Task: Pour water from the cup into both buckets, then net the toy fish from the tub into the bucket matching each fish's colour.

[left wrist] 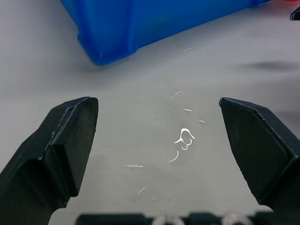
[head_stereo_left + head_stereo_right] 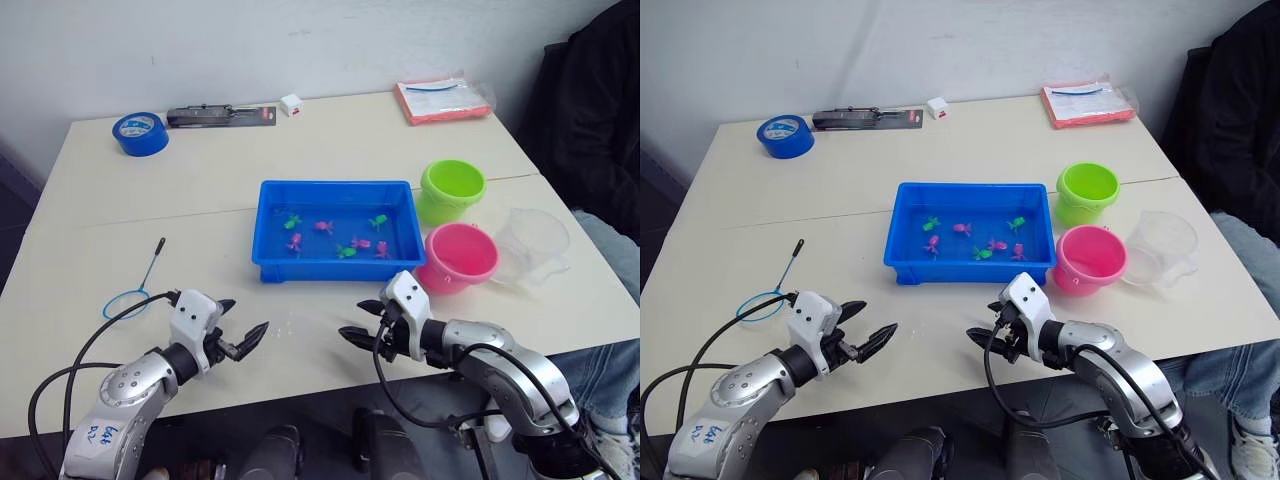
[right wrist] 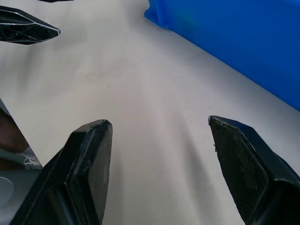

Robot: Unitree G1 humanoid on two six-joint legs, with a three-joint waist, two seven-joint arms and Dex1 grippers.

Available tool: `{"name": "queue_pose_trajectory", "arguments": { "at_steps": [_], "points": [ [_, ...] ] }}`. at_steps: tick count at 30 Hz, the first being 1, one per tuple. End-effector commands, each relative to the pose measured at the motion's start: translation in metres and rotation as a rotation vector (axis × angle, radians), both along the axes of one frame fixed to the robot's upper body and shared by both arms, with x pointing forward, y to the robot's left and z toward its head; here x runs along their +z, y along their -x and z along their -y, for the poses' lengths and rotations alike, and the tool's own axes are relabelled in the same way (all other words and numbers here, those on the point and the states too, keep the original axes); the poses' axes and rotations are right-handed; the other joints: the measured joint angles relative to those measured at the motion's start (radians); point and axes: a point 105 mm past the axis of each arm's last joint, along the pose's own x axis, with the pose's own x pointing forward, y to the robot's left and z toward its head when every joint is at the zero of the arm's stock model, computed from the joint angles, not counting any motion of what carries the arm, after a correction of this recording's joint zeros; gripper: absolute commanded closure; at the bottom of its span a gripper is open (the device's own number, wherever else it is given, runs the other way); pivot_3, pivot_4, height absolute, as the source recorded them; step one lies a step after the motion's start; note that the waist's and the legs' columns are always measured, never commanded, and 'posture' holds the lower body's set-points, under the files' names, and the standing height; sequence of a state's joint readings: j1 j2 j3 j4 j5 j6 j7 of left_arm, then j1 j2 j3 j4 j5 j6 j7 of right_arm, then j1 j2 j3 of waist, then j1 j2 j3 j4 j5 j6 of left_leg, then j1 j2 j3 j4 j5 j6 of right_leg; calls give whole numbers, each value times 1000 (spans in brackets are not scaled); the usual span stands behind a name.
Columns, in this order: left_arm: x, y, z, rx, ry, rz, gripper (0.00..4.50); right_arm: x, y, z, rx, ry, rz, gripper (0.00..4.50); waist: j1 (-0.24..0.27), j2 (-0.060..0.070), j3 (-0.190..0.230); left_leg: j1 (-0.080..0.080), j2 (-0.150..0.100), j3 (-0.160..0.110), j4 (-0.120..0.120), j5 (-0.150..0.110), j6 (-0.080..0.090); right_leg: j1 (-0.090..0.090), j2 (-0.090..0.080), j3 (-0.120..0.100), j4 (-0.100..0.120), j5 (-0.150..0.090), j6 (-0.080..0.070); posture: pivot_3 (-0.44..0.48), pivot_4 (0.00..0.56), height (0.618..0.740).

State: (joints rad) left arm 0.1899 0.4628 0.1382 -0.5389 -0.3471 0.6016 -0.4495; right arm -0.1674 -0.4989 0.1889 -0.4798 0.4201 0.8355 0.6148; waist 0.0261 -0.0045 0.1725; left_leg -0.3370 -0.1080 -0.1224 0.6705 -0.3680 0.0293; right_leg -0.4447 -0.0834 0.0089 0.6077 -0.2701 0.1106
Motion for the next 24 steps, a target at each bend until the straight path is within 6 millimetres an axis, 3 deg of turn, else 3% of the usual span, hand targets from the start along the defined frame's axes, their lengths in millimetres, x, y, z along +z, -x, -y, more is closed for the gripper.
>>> {"name": "queue_pose_trajectory", "arguments": {
  "at_steps": [1,3,8,13,20,24],
  "points": [
    [29,-3,8,-198,-17,61,52,14,2,10,-44,-28,33,0,1,0,0,0,0,0,0,0,0,0,0,0,0,0,0,0,150,740],
    [58,-4,16,-441,-52,79,52,20,3,29,-123,-26,33,0,22,0,0,-3,1,-4,4,0,-2,-1,1,-3,2,-1,-1,0,150,740],
    [83,-23,38,-678,-57,115,52,31,24,70,-337,-32,46,0,28,10,-5,-3,-1,-3,10,-4,0,1,0,-1,3,0,-4,0,150,740],
    [87,-31,54,-786,-37,148,52,34,42,90,-463,-26,46,0,3,10,-4,-4,1,-2,9,-4,-1,-1,4,-1,6,0,-3,0,150,740],
    [82,-46,78,-904,-39,165,52,39,59,146,-761,59,82,0,3,10,-4,-1,1,-3,10,-4,-1,0,4,2,5,0,-3,0,150,740],
    [85,-55,91,-919,-17,171,52,46,48,191,-1036,63,144,0,2,9,-5,-1,1,-2,11,-4,-1,0,3,2,6,0,-3,0,150,740]
  ]
}}
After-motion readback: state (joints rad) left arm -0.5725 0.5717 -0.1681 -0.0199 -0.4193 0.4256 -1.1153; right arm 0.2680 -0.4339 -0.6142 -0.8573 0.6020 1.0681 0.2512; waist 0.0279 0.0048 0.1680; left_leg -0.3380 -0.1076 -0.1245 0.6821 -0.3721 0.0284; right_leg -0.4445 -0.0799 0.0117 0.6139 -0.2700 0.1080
